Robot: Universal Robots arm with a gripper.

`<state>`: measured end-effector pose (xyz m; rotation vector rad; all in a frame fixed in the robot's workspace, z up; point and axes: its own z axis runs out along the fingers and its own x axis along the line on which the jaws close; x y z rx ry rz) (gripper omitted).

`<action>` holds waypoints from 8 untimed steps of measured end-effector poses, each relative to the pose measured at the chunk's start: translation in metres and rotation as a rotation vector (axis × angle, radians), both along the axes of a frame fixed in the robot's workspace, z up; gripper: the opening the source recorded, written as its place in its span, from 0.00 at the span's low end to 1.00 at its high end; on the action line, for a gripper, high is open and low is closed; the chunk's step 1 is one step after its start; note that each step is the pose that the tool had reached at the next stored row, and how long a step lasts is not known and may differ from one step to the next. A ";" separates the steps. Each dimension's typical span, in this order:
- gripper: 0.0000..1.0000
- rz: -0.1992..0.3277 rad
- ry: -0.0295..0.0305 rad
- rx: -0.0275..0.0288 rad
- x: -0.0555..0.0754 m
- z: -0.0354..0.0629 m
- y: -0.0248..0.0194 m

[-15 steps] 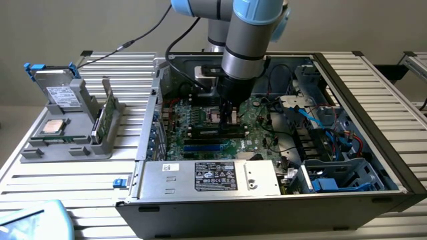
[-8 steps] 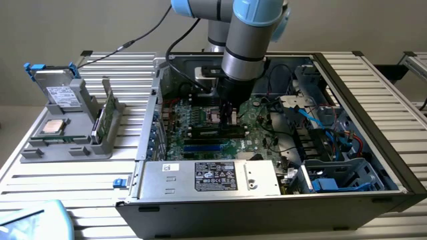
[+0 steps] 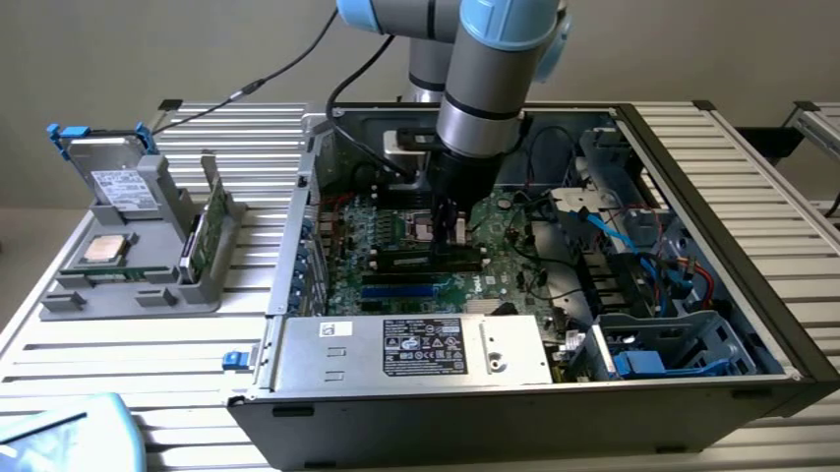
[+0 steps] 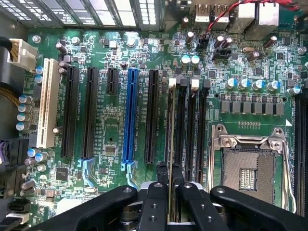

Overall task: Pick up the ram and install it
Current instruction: 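Insert the ram into the slot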

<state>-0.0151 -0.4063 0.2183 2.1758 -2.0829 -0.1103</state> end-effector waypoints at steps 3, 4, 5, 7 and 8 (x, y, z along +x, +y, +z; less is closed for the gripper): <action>0.14 0.000 0.0027 -0.0002 0.000 0.0032 0.0000; 0.14 0.000 0.0031 -0.0003 0.001 0.0038 0.0000; 0.14 0.000 0.0034 -0.0002 0.001 0.0042 0.0001; 0.14 0.000 0.0042 -0.0004 0.002 0.0051 0.0000; 0.14 0.000 0.0055 -0.0005 0.002 0.0058 0.0000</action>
